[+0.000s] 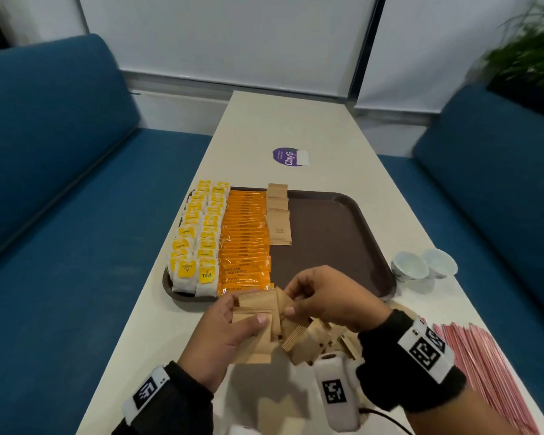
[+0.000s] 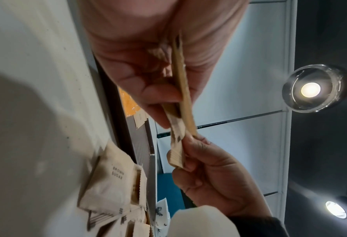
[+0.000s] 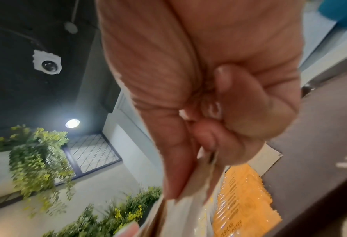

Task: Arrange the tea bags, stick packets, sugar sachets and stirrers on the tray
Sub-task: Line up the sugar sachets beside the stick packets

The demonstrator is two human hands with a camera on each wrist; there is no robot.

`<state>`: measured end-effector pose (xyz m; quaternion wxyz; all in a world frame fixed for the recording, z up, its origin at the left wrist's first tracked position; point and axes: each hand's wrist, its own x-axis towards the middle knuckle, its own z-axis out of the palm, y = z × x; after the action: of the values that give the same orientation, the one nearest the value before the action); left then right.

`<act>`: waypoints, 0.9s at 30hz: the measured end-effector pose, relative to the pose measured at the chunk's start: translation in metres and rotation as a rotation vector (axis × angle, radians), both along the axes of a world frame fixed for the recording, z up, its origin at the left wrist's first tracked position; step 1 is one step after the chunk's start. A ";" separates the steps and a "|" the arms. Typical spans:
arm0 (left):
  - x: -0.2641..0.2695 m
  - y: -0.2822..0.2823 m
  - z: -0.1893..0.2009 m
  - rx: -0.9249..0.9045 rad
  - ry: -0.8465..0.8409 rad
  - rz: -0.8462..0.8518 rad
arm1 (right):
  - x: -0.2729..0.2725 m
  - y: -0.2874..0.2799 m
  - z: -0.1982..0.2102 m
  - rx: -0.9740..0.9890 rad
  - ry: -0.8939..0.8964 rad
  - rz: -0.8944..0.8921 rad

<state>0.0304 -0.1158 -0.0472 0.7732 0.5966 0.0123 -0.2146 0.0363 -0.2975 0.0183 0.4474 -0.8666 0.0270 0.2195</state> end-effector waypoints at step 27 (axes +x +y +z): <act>0.006 0.008 -0.005 0.018 0.210 0.183 | 0.155 -0.025 -0.042 -0.026 0.173 -0.416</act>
<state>0.0365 -0.1077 -0.0519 0.7786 0.5743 0.1495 -0.2041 0.1914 -0.3226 -0.0236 0.4677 -0.8260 0.2465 0.1956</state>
